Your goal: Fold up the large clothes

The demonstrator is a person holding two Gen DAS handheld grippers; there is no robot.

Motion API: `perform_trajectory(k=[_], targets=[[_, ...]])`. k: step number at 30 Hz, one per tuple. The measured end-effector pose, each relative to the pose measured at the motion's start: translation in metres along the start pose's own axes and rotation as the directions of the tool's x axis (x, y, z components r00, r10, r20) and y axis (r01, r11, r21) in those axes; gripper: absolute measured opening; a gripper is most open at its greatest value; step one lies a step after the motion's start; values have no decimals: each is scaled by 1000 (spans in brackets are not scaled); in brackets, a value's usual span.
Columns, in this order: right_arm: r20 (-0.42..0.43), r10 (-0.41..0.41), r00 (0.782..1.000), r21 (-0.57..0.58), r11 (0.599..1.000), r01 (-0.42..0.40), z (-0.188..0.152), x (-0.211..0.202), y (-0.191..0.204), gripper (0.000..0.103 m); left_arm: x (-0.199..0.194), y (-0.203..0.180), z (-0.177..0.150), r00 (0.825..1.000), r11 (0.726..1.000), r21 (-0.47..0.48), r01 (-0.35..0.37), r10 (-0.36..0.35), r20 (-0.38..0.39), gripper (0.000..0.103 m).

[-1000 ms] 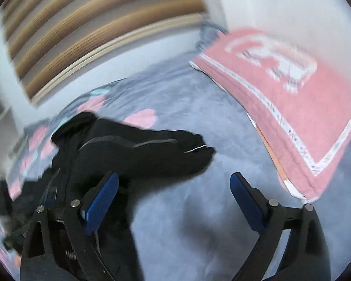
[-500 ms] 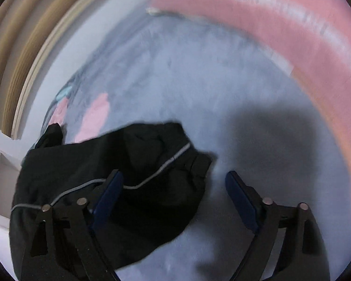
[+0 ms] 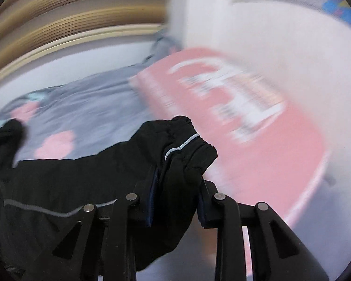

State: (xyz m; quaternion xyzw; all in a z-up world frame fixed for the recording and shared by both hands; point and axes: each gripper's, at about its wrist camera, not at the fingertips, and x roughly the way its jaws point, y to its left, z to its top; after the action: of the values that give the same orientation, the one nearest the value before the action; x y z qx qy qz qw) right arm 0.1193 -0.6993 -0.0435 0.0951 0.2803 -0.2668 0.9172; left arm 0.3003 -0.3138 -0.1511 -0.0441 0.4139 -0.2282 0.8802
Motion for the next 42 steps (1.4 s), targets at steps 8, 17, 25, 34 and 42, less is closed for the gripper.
perform_trajectory(k=[8, 17, 25, 34, 42], targets=[[-236, -68, 969, 40, 996, 80, -48, 100, -54, 33, 3, -5, -1, 1000, 999, 34, -26, 26, 1, 93], [-168, 165, 972, 161, 977, -138, -41, 58, -64, 28, 5, -4, 0, 1000, 999, 36, -29, 29, -6, 94], [-103, 384, 918, 116, 921, -372, 2, -69, -7, 26, -58, 21, 25, 993, 996, -5, 92, -92, -73, 93], [-84, 531, 843, -114, 835, -538, 0, -202, 190, 26, -244, 146, 63, 995, 991, -109, -77, 83, 55, 93], [-93, 695, 713, -281, 669, -688, -51, -320, 390, 26, -340, 232, 16, 933, 934, -109, -340, 349, 86, 93]])
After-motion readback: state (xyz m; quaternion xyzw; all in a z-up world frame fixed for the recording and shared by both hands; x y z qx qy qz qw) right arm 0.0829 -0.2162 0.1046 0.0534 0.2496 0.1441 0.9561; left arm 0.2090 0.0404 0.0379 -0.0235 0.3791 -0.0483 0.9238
